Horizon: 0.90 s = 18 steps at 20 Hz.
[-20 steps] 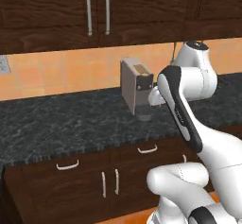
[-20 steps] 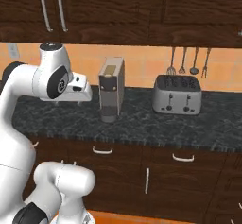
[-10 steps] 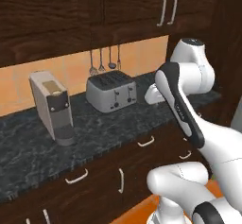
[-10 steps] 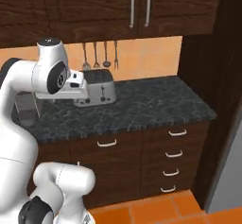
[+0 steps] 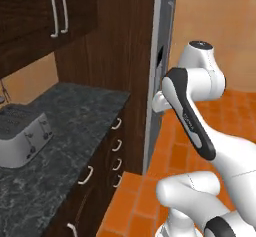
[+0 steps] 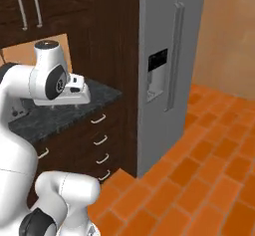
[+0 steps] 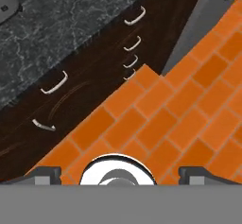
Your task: Navigate to the stove.
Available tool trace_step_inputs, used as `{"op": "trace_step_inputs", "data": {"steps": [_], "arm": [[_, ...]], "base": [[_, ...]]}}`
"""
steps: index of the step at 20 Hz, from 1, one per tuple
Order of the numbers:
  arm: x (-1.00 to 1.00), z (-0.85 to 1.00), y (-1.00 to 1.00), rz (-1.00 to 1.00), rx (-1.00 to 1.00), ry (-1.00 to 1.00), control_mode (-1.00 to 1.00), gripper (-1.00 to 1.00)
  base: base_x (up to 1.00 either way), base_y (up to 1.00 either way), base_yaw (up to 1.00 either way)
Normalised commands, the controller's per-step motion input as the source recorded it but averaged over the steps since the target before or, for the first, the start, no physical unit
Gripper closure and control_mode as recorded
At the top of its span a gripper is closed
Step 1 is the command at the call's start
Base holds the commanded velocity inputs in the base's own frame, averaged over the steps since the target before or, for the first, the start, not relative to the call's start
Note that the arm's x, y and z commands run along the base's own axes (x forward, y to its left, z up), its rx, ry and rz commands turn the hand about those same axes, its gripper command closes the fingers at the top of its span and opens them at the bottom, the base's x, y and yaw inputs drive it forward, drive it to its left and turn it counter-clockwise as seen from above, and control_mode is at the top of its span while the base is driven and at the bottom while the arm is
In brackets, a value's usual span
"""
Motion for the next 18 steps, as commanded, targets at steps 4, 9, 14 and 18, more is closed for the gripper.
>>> {"op": "trace_step_inputs", "data": {"steps": [4,9,14,18], "arm": [[0.00,0.00,0.00,0.00,0.00,0.00,1.00,-1.00],[0.00,0.00,0.00,0.00,0.00,0.00,1.00,-1.00],[0.00,0.00,0.00,0.00,0.00,0.00,1.00,-1.00],[0.00,0.00,0.00,0.00,0.00,0.00,1.00,-1.00]], "base": [[0.00,0.00,-1.00],[0.00,0.00,-1.00],[0.00,0.00,-1.00],[0.00,-0.03,-0.99]]}}
